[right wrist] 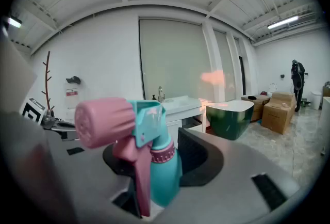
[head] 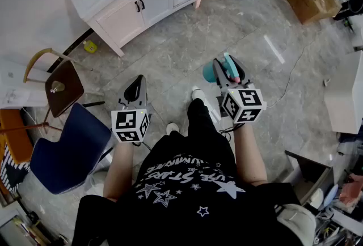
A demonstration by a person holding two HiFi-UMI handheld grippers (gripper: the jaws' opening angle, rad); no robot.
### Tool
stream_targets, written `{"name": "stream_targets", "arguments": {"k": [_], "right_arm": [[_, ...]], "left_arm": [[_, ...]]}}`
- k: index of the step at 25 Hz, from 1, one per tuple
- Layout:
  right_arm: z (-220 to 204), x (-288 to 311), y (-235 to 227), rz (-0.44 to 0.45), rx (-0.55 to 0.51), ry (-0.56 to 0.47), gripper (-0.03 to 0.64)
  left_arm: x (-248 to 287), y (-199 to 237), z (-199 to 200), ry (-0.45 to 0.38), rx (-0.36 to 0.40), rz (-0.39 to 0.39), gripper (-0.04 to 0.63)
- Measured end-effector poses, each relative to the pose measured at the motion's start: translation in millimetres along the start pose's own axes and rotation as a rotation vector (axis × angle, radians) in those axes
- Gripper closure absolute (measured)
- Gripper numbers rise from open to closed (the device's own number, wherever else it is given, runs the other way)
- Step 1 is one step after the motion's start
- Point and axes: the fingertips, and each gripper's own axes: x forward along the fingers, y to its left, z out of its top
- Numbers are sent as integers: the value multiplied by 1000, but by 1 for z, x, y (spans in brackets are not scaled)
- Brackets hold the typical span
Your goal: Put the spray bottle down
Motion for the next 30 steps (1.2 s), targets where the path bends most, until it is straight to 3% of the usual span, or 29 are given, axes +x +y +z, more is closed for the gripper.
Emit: {"name": "stream_targets", "arguments": {"k": [10, 19, 30], "right_arm": [[-7, -18, 7, -21, -7, 6, 436], [-13, -11, -3, -14, 9, 16, 437], [25, 46, -72, -8, 29, -17, 439]], "left_arm": [[-17, -8, 2, -17, 17, -23, 580], [-10, -25, -21, 42, -7, -39, 580], [68, -24, 27, 16, 14, 8, 580]]}}
